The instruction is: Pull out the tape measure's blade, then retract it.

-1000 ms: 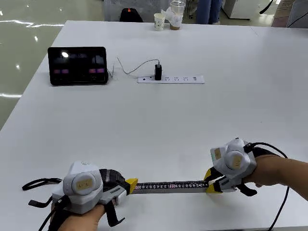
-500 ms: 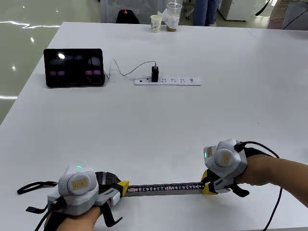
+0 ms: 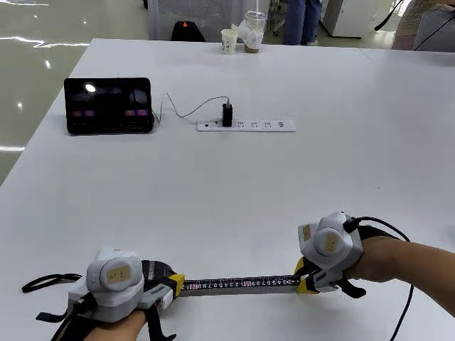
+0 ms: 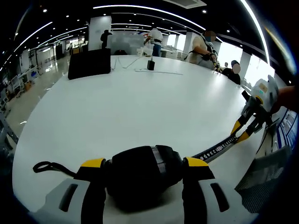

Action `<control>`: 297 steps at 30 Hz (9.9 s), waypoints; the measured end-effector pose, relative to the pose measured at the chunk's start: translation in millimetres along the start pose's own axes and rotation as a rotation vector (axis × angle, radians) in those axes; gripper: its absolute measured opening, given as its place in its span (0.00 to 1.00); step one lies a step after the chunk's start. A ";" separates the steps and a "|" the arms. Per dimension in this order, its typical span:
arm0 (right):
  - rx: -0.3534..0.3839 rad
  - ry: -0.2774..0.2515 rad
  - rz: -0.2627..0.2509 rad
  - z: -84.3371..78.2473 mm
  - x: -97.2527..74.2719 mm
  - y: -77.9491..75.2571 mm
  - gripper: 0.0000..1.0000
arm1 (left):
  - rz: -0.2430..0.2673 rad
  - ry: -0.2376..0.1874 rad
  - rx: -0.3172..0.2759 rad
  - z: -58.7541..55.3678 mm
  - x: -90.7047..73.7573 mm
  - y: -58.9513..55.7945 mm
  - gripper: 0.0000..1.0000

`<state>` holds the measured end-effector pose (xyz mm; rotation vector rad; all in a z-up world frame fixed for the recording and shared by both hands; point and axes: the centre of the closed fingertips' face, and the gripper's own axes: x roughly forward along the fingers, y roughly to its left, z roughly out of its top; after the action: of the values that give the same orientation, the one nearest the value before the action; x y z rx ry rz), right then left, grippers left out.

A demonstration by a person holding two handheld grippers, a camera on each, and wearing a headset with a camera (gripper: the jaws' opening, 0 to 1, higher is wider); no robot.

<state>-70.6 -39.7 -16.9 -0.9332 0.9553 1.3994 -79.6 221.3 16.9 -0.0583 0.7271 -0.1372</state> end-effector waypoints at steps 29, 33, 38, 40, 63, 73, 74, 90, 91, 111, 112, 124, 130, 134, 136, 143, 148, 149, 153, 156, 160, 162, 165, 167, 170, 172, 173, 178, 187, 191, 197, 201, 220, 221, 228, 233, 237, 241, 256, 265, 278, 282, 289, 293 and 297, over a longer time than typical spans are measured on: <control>0.026 -0.007 -0.007 6.6 2.5 0.4 0.11 | 0.000 -0.011 0.015 -0.3 2.8 2.4 0.61; 0.032 -0.013 -0.009 8.0 3.2 0.4 0.11 | -0.001 -0.013 0.017 -0.4 2.9 2.6 0.61; 0.032 -0.013 0.001 10.2 3.9 -0.1 0.11 | -0.001 -0.010 0.020 -0.6 2.9 2.6 0.61; 0.022 0.000 0.005 11.0 4.3 0.1 0.11 | -0.001 -0.010 0.020 -0.7 3.0 2.8 0.61; -0.023 0.046 0.026 14.5 5.7 1.7 0.11 | -0.001 -0.019 0.027 -0.7 1.7 1.4 0.61; -0.080 0.036 0.020 16.8 6.7 2.7 0.11 | -0.002 -0.016 0.030 -0.7 2.0 1.1 0.62; -0.090 0.034 0.023 17.3 6.9 3.0 0.11 | -0.003 -0.016 0.029 -0.7 2.0 1.0 0.62; -0.088 0.008 0.028 21.9 9.3 3.1 0.11 | -0.002 -0.017 0.032 -0.6 2.7 0.6 0.62; -0.087 0.010 0.029 22.2 9.3 3.3 0.11 | -0.002 -0.017 0.033 -0.6 2.6 0.5 0.62; -0.076 -0.007 0.035 29.9 11.9 4.5 0.11 | -0.001 -0.014 0.037 -1.7 2.6 0.4 0.62; -0.079 -0.004 0.034 30.9 12.4 4.5 0.11 | -0.001 -0.014 0.036 -1.7 2.7 0.4 0.62; -0.050 0.016 0.016 36.0 14.8 4.0 0.11 | 0.000 -0.011 0.037 -1.6 3.5 1.1 0.62; -0.055 0.028 0.014 37.2 15.5 4.4 0.11 | 0.001 -0.009 0.037 -1.7 3.1 0.8 0.62; -0.054 0.026 0.016 38.5 16.0 4.2 0.11 | 0.000 -0.010 0.037 -1.6 3.2 0.8 0.62; -0.049 0.022 0.018 39.0 16.2 4.0 0.11 | -0.001 -0.011 0.037 -1.6 3.2 0.8 0.62; -0.043 0.021 0.013 41.7 17.3 4.1 0.11 | 0.000 -0.013 0.040 -1.5 3.0 0.9 0.62; -0.044 0.021 0.014 43.3 18.0 3.7 0.11 | -0.001 -0.011 0.041 -1.7 3.3 1.0 0.62; -0.044 0.020 0.014 44.0 18.1 3.7 0.11 | -0.001 -0.011 0.041 -1.7 3.3 1.1 0.62; -0.047 0.022 0.015 45.4 18.5 3.6 0.11 | -0.001 -0.012 0.043 -1.8 3.6 1.2 0.62; -0.053 0.025 0.019 46.9 19.1 3.9 0.11 | -0.001 -0.012 0.044 -1.8 3.7 1.4 0.62; -0.057 0.027 0.020 48.0 19.6 4.2 0.11 | 0.000 -0.011 0.045 -1.8 3.7 1.4 0.62; -0.057 0.027 0.020 48.7 19.9 4.2 0.11 | 0.000 -0.011 0.045 -1.8 3.7 1.5 0.62; -0.052 0.024 0.019 49.6 20.4 4.2 0.11 | -0.001 -0.011 0.046 -1.9 3.8 1.5 0.62; -0.054 0.022 0.019 50.2 20.8 4.3 0.11 | -0.001 -0.011 0.046 -1.9 4.0 1.7 0.63; -0.056 0.021 0.019 51.3 21.3 4.9 0.11 | -0.001 -0.010 0.047 -2.0 4.1 1.8 0.63; -0.058 0.021 0.017 51.9 21.5 5.1 0.11 | 0.000 -0.010 0.048 -2.0 4.1 1.7 0.63; -0.057 0.021 0.016 52.2 21.6 5.2 0.11 | 0.000 -0.010 0.048 -2.0 4.1 1.7 0.63; -0.050 0.014 0.013 53.4 22.0 5.5 0.11 | 0.000 -0.011 0.049 -2.2 4.1 1.2 0.63; -0.044 0.013 0.011 55.2 22.5 5.5 0.11 | -0.001 -0.011 0.050 -2.2 4.2 0.8 0.63; -0.047 0.014 0.016 56.4 23.2 5.8 0.11 | -0.002 -0.011 0.049 -2.2 4.6 0.8 0.63; -0.056 0.017 0.016 58.4 24.3 6.6 0.11 | -0.002 -0.011 0.048 -2.5 4.8 0.9 0.63; -0.060 0.023 0.021 59.7 25.3 6.2 0.11 | -0.002 -0.012 0.048 -2.5 4.9 0.9 0.63; -0.045 0.008 0.022 66.5 27.1 10.2 0.11 | -0.003 -0.014 0.051 -3.1 4.3 0.7 0.63; -0.046 0.007 0.023 67.0 27.3 10.4 0.11 | -0.003 -0.014 0.051 -3.1 4.3 0.9 0.63; -0.047 0.003 0.032 69.6 28.4 10.2 0.11 | -0.004 -0.014 0.051 -2.9 4.6 1.5 0.63; -0.052 0.006 0.036 72.0 29.3 10.3 0.11 | -0.005 -0.013 0.051 -2.9 4.9 1.5 0.63; -0.048 0.002 0.032 72.9 29.4 10.2 0.11 | -0.004 -0.013 0.051 -2.8 4.8 1.6 0.63; -0.049 -0.011 0.023 74.2 29.4 10.4 0.11 | -0.003 -0.014 0.051 -2.6 4.9 1.6 0.63; -0.042 -0.026 0.007 80.1 32.5 8.4 0.11 | -0.004 -0.015 0.050 -2.6 4.9 1.9 0.63; -0.037 -0.020 0.014 86.0 34.5 7.9 0.11 | -0.005 -0.019 0.052 -2.5 5.7 3.6 0.63; -0.044 -0.031 0.031 92.4 36.7 9.4 0.11 | -0.005 -0.018 0.053 -2.3 6.0 4.3 0.63; -0.044 -0.028 0.031 93.7 37.4 10.2 0.11 | -0.004 -0.019 0.052 -2.5 5.5 3.7 0.63; -0.049 -0.032 0.032 96.2 37.5 13.1 0.11 | -0.004 -0.019 0.052 -2.7 5.1 2.3 0.63; -0.045 -0.038 0.031 98.7 38.0 14.1 0.11 | -0.004 -0.019 0.052 -3.0 4.6 1.8 0.63; -0.047 -0.044 0.024 102.4 39.4 15.6 0.11 | -0.004 -0.019 0.053 -2.8 4.5 1.3 0.63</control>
<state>-88.9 69.6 -17.0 -0.9250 0.9067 1.4627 -78.0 221.9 11.7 -0.0109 0.7042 -0.1592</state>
